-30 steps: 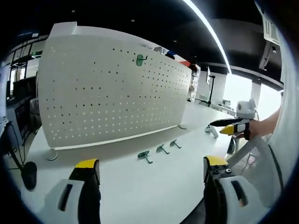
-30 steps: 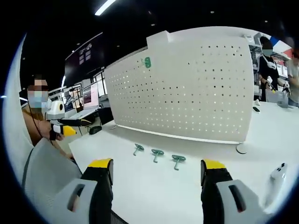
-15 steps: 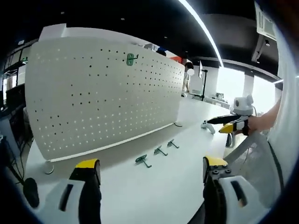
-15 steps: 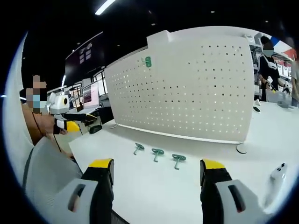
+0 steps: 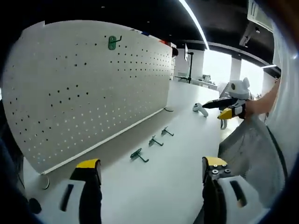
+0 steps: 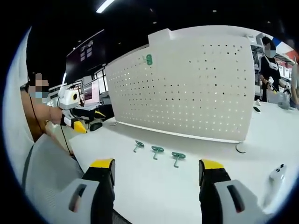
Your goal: Insert the hook assembly into the mounting plate slot until the hook locks in place.
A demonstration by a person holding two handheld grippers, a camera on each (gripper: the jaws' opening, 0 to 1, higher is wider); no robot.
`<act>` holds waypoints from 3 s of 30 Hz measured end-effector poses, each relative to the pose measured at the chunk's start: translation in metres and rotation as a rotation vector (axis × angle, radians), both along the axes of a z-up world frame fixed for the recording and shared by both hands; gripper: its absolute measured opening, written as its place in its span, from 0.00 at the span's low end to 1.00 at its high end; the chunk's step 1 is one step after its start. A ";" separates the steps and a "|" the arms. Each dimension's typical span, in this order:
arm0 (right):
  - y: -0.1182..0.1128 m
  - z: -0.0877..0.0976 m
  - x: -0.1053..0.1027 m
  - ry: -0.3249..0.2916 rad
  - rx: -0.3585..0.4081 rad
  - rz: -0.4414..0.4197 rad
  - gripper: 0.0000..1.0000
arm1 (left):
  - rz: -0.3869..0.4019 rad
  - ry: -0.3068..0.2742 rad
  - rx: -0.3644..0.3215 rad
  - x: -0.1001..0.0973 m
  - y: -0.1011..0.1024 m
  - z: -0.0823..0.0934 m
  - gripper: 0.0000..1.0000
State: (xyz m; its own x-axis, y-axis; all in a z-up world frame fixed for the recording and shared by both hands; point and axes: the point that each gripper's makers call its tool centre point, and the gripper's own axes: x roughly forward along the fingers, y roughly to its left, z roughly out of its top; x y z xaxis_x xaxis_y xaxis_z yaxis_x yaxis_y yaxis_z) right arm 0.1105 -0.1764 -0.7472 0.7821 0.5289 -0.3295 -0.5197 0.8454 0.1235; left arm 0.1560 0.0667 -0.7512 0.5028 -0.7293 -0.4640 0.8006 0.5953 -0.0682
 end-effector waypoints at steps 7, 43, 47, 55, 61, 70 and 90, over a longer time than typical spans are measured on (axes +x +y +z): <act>0.001 -0.002 0.000 0.002 -0.006 0.001 0.71 | -0.045 0.024 0.063 0.005 -0.006 -0.013 0.92; 0.001 -0.007 -0.002 0.018 -0.011 0.000 0.70 | -0.265 0.016 0.301 0.026 -0.017 -0.041 0.89; 0.003 -0.008 -0.003 0.022 -0.016 0.007 0.70 | -0.279 0.020 0.308 0.030 -0.019 -0.043 0.89; 0.004 -0.009 -0.003 0.028 -0.021 0.014 0.70 | -0.363 0.014 0.370 0.034 -0.024 -0.048 0.87; 0.005 -0.011 -0.004 0.033 -0.024 0.019 0.70 | -0.400 0.017 0.396 0.042 -0.027 -0.051 0.87; 0.006 -0.014 -0.005 0.044 -0.028 0.024 0.69 | -0.467 0.044 0.438 0.041 -0.037 -0.069 0.84; 0.014 -0.018 -0.008 0.065 -0.027 0.056 0.68 | -0.579 0.055 0.498 0.053 -0.052 -0.085 0.84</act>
